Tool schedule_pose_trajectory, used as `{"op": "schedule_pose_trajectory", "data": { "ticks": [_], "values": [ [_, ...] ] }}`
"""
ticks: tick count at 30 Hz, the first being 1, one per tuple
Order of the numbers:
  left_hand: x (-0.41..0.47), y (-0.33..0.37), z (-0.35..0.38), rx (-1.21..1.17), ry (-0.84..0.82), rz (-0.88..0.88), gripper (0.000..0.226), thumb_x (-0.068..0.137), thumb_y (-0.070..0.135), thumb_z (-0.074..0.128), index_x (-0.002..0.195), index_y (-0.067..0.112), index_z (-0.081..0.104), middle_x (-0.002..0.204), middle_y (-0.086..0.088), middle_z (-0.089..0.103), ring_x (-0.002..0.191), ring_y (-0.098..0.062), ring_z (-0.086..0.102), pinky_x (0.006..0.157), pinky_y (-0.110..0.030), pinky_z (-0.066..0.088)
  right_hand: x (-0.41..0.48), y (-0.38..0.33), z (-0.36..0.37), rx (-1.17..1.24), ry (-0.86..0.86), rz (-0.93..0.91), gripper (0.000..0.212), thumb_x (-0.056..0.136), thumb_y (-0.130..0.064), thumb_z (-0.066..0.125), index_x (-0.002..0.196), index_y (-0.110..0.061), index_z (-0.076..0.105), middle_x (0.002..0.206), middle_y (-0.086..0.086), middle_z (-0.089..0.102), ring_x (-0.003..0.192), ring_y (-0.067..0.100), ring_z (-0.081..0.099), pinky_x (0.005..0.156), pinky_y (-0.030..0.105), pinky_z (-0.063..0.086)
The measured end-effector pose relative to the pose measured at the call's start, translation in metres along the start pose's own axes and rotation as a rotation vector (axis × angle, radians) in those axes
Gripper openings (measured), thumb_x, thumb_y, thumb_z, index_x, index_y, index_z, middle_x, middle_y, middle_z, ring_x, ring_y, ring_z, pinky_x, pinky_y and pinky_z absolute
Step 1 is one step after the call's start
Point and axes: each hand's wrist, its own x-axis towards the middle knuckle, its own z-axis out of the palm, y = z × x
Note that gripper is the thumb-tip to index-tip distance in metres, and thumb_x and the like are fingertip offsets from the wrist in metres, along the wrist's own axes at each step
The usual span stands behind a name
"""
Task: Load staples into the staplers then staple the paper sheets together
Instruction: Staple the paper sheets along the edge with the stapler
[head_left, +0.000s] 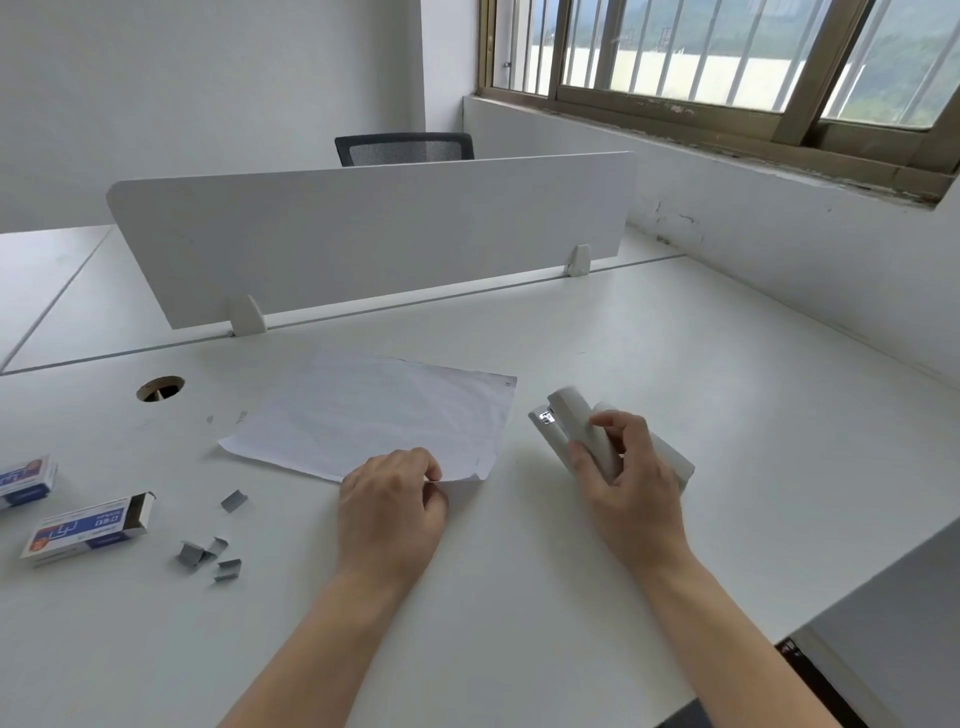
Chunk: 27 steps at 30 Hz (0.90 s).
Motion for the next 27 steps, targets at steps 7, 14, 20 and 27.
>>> {"op": "schedule_pose_trajectory", "data": {
  "ticks": [7, 14, 20, 27],
  "values": [
    [0.005, -0.003, -0.009, 0.033, 0.149, -0.035, 0.032, 0.062, -0.011, 0.069, 0.069, 0.019, 0.064, 0.094, 0.0, 0.069, 0.108, -0.031, 0.062, 0.098, -0.053, 0.04, 0.001, 0.001, 0.006, -0.171, -0.036, -0.035, 0.021, 0.091, -0.031, 0.066, 0.105, -0.033, 0.051, 0.092, -0.014, 0.063, 0.076, 0.004, 0.057, 0.064, 0.017, 0.036],
    [0.006, -0.008, -0.029, -0.348, 0.426, 0.013, 0.01, 0.083, 0.003, 0.069, 0.076, 0.009, 0.067, 0.125, -0.003, 0.061, 0.132, -0.027, 0.045, 0.103, -0.018, 0.033, -0.004, -0.001, 0.008, -0.252, 0.088, -0.182, 0.028, 0.082, -0.017, 0.073, 0.108, -0.019, 0.063, 0.117, -0.002, 0.061, 0.105, 0.022, 0.061, 0.087, 0.031, 0.045],
    [-0.009, 0.002, -0.056, -0.567, 0.503, -0.032, 0.019, 0.085, 0.001, 0.064, 0.076, 0.017, 0.062, 0.132, 0.0, 0.06, 0.138, -0.014, 0.04, 0.112, -0.022, 0.028, -0.013, -0.009, 0.005, -0.12, 0.096, -0.274, 0.082, 0.071, -0.007, 0.075, 0.144, -0.014, 0.039, 0.137, 0.001, 0.043, 0.121, 0.019, 0.05, 0.107, 0.035, 0.039],
    [-0.01, 0.009, -0.098, -0.954, 0.454, -0.201, 0.034, 0.085, -0.01, 0.056, 0.069, 0.019, 0.052, 0.094, 0.009, 0.074, 0.106, -0.015, 0.066, 0.089, -0.023, 0.052, -0.028, -0.037, 0.018, 0.278, 0.065, -0.134, 0.116, 0.079, 0.002, 0.073, 0.157, -0.028, -0.008, 0.154, -0.006, 0.033, 0.134, 0.006, 0.042, 0.108, 0.032, 0.04]
  ]
}}
